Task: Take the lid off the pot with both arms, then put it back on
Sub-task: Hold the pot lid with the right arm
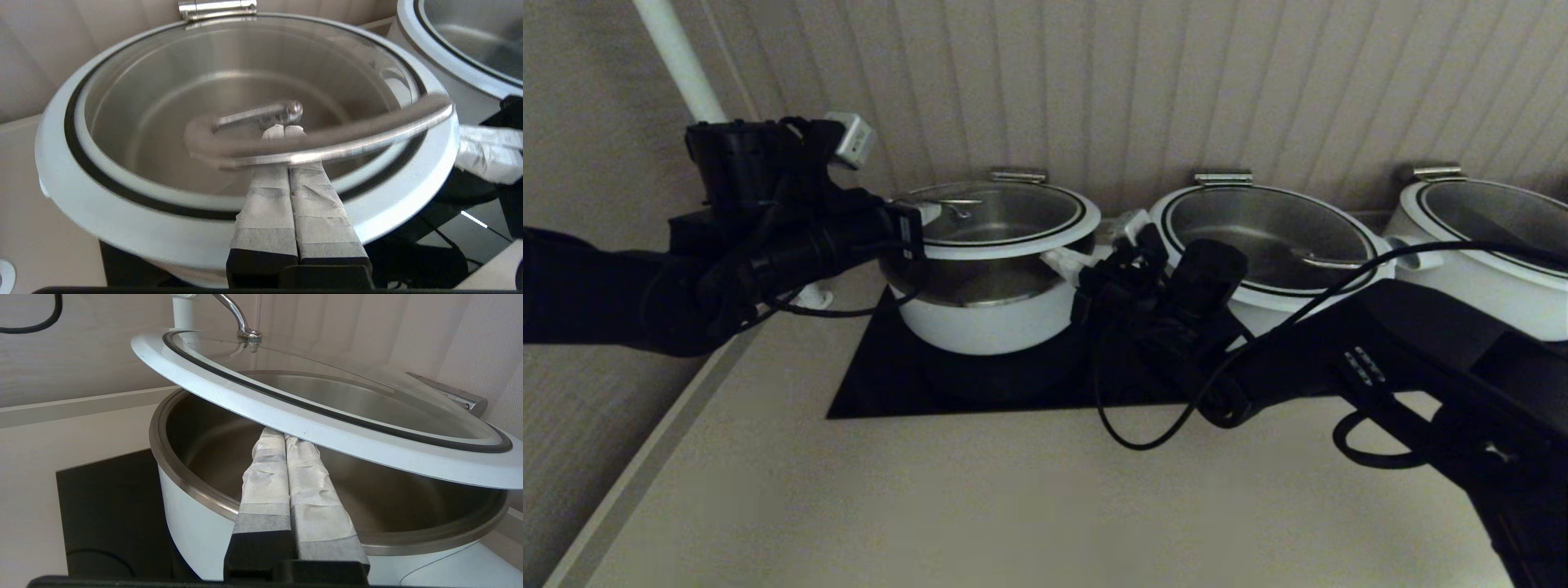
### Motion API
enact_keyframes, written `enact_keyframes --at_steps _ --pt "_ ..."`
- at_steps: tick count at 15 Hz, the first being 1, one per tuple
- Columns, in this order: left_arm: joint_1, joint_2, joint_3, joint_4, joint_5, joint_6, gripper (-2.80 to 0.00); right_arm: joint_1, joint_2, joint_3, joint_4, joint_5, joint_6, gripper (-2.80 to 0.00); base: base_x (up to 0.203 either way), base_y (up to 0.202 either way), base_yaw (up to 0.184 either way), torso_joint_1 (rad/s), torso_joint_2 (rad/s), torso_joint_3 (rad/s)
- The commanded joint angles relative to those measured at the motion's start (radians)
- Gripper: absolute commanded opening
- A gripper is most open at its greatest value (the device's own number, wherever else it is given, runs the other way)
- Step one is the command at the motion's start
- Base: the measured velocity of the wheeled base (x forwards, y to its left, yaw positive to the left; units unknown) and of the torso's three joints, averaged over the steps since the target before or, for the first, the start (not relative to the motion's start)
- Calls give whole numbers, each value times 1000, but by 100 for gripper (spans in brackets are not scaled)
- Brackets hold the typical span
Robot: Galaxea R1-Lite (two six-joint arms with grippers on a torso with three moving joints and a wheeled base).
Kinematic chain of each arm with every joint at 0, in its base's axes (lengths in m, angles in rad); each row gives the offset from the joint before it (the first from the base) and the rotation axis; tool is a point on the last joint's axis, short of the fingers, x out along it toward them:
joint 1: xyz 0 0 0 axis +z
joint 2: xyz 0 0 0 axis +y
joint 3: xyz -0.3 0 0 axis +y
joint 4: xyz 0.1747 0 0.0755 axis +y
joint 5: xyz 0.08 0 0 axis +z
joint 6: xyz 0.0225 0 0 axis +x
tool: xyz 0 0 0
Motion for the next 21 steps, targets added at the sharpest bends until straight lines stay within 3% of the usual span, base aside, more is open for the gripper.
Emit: enact_keyframes --at_steps 1,7,21 --pt "1 -22 26 -3 -2 0 -280 0 -4 -1 -8 2 -1 -280 0 0 0 0 0 0" --pt "1 -46 30 -2 2 0 -280 0 -4 -12 -8 2 -1 -280 0 0 0 0 0 0" --pt "15 -124 179 3 1 5 -280 -10 -5 -23 12 2 -2 -280 0 0 0 0 0 0"
